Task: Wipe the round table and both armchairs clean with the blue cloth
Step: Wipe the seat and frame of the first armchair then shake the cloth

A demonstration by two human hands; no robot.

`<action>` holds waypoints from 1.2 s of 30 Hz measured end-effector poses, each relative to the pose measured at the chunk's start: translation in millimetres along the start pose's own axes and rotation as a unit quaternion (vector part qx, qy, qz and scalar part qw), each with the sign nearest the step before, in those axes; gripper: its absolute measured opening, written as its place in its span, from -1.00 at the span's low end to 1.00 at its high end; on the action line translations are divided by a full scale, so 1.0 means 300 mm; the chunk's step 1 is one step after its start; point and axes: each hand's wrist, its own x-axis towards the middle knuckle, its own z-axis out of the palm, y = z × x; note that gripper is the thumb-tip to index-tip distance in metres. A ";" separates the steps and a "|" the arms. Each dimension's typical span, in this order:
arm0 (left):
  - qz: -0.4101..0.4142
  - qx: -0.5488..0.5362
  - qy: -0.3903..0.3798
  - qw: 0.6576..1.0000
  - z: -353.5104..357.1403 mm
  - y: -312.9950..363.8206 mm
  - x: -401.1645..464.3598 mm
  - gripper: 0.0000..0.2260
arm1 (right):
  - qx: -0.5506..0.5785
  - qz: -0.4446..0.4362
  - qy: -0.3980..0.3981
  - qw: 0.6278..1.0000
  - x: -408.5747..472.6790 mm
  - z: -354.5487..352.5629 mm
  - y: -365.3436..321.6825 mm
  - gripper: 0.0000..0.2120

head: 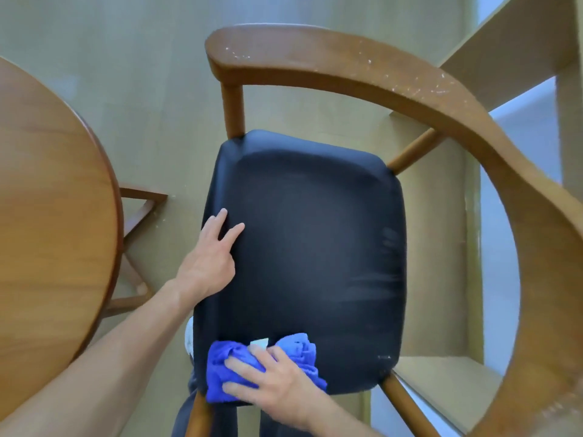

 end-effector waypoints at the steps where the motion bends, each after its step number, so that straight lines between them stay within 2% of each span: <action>1: -0.006 0.026 -0.009 1.000 0.015 0.011 -0.014 -0.41 | -0.029 -0.055 -0.035 0.997 -0.057 -0.012 0.048 -0.64; 3: -0.013 0.073 -0.026 0.997 0.040 0.035 -0.041 -0.36 | -0.068 -0.105 -0.057 0.991 -0.150 -0.072 0.193 -0.62; 4: -0.015 0.092 -0.031 0.995 0.048 0.043 -0.052 -0.32 | -0.082 -0.091 -0.029 0.992 -0.184 -0.109 0.284 -0.62; 5: -0.017 0.108 -0.034 0.993 0.055 0.047 -0.063 -0.28 | -0.081 -0.047 0.010 0.996 -0.214 -0.147 0.376 -0.63; 7: -0.015 0.126 -0.033 0.991 0.066 0.048 -0.076 -0.24 | -0.049 0.147 0.096 0.983 -0.256 -0.212 0.542 -0.59; 8: -0.013 0.130 -0.031 0.991 0.071 0.046 -0.079 -0.23 | -0.019 0.277 0.128 0.952 -0.271 -0.237 0.604 -0.54; 10: -0.011 0.134 -0.025 0.991 0.075 0.039 -0.083 -0.22 | 0.051 0.517 0.160 0.839 -0.272 -0.260 0.664 -0.46; 11: -0.010 0.134 -0.024 0.991 0.076 0.037 -0.083 -0.22 | 0.094 0.600 0.171 0.776 -0.250 -0.257 0.659 -0.46; 12: -0.008 0.131 -0.024 0.991 0.078 0.034 -0.082 -0.22 | 0.122 0.645 0.185 0.731 -0.212 -0.254 0.626 -0.45; 13: -0.006 0.125 -0.022 0.992 0.080 0.032 -0.080 -0.21 | 0.123 0.656 0.205 0.716 -0.163 -0.243 0.570 -0.45; 14: -0.005 0.119 -0.020 0.993 0.080 0.028 -0.078 -0.21 | 0.107 0.642 0.217 0.728 -0.112 -0.225 0.491 -0.44; 17: 0.003 0.108 -0.021 0.994 0.079 0.017 -0.074 -0.20 | 0.121 0.532 0.182 0.818 0.029 -0.150 0.170 -0.39; 21: 0.016 0.102 -0.029 0.994 0.061 0.001 -0.067 -0.22 | 0.121 0.322 0.045 0.938 0.118 -0.072 -0.093 -0.32; 23: 0.018 0.105 -0.031 0.994 0.064 0.000 -0.066 -0.22 | 0.105 0.167 -0.061 0.978 0.101 -0.051 -0.147 -0.38; 24: 0.016 0.106 -0.030 0.994 0.068 0.001 -0.067 -0.23 | 0.077 0.091 -0.112 0.987 0.084 -0.042 -0.160 -0.45; 26: 0.015 0.111 -0.026 0.993 0.069 0.002 -0.066 -0.23 | 0.012 -0.018 -0.169 0.985 0.066 -0.037 -0.143 -0.51; 28: 0.016 0.116 -0.027 0.993 0.064 0.000 -0.068 -0.23 | -0.031 -0.083 -0.194 0.977 0.056 -0.065 -0.083 -0.46; 32: 0.010 0.118 -0.032 0.992 0.054 0.007 -0.067 -0.23 | -0.142 -0.237 -0.261 0.925 -0.076 -0.133 0.087 -0.64; 34: 0.012 0.117 -0.034 0.992 0.052 0.005 -0.065 -0.23 | -0.170 -0.254 -0.308 0.901 -0.180 -0.167 0.181 -0.70; 36: 0.016 0.117 -0.038 0.992 0.049 0.001 -0.064 -0.23 | -0.157 -0.236 -0.352 0.892 -0.261 -0.212 0.281 -0.69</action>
